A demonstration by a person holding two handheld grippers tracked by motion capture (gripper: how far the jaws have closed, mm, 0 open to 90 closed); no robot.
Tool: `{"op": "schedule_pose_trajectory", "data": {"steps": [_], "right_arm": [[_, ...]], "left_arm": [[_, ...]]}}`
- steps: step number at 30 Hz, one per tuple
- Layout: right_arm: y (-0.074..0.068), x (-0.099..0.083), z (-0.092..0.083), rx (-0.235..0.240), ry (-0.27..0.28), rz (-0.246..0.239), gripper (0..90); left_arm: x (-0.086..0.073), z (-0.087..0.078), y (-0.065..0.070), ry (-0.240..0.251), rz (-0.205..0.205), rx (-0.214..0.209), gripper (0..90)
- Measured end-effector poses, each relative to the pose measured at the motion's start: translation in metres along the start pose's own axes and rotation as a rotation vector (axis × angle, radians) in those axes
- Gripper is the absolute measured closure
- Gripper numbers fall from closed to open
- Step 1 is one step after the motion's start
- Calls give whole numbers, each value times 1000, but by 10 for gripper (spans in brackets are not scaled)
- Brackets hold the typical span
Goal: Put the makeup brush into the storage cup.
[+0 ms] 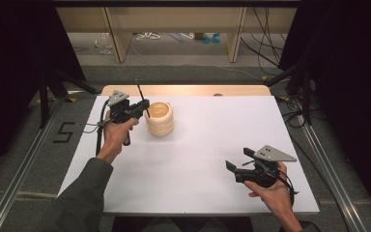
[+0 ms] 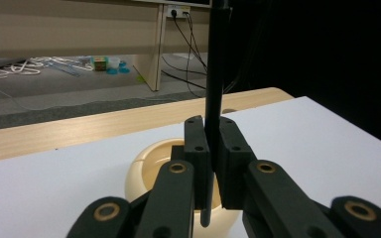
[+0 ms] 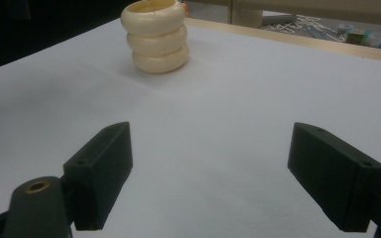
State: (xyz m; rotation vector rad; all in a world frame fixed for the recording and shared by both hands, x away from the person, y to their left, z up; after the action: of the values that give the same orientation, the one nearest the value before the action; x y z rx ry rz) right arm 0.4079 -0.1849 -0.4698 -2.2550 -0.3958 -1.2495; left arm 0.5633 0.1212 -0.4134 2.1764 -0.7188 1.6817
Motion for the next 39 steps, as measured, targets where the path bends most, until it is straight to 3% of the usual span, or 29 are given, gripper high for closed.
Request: {"op": "schedule_pose_trajectory", "data": {"steps": [7,17,19,22,27,35,39], "right_arm": [[-1,-1,-1,4,-7,18,185],[0,-1,1,11,3,21,186],[1,-3,-2,-5,-29,18,187],[2,-1,0,-4,-1,-5,188],[0,-2,0,0,-14,11,189],[-2,-2,2,18,-3,19,190],[1,-2,0,2,-10,9,190]], "left_arm": [[4,11,-5,4,-7,13,848],[-5,26,-9,-28,-7,31,848],[-4,27,-10,-22,-17,35,848],[0,29,-12,-26,3,43,848],[6,32,-11,-19,3,43,848],[-3,43,-9,-47,1,46,848],[-8,47,-10,-56,2,54,848]]}}
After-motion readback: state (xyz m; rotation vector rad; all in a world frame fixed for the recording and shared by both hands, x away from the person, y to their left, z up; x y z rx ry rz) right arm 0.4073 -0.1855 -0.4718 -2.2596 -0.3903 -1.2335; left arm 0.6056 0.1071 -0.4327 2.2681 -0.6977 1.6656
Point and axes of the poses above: each handheld gripper's, and its own axes: z roughly forward along the jaws, x roughly out of its top, y roughly to its right, the point moved 10 cm from there along z, roughly forward along the jaws, and after that the axes turned 15 degrees about z, right-handed, at the moved point
